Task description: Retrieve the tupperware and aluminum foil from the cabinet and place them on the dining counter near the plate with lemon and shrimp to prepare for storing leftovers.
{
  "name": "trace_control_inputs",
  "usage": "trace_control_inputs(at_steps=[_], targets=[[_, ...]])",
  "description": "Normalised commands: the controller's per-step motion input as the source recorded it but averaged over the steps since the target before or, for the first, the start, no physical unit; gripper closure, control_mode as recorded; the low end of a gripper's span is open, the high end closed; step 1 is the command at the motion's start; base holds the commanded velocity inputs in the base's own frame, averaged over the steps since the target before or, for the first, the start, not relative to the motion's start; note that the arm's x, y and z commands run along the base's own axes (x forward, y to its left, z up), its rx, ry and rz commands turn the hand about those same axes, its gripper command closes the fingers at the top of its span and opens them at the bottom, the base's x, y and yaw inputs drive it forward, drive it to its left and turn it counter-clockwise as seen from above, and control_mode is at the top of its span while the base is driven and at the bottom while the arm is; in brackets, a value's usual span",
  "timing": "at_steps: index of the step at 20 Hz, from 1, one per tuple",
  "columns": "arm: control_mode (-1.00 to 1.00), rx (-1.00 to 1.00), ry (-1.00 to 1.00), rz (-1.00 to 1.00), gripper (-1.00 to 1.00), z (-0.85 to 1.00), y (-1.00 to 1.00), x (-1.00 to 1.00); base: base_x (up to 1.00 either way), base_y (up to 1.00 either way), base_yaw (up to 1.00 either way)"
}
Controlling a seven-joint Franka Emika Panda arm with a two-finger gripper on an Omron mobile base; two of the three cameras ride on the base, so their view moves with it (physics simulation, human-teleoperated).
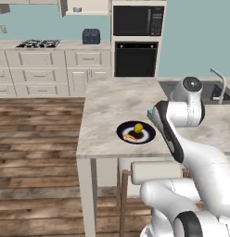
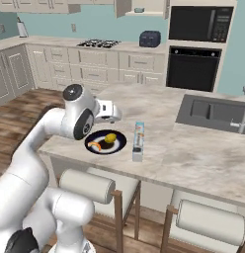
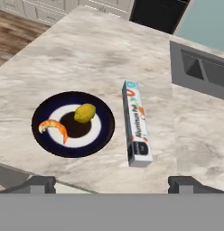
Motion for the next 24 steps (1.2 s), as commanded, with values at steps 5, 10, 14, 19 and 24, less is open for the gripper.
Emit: trace_control_inputs(at_steps=[5,10,14,19,24], targets=[[-1.0,0.0,0.0,0.0,-1.0,0.64,0.63,-0.96,0.0,0.0,0.0],[-1.0,-0.07,0.0,0.02,-1.0,0.66,0.29,-0.69,0.0,0.0,0.0],[-1.0,-0.03,-0.01,0.0,-1.0,0.05,-0.02,-0.26,0.0,0.0,0.0],[1.0,0.0,-0.01,-0.01,-1.0,0.0,-0.11,-0.05,-0.16,-0.07,-0.01],[1.0,0.0,0.0,0.0,-1.0,0.0,0.0,0.0,-0.76,0.28,0.09]])
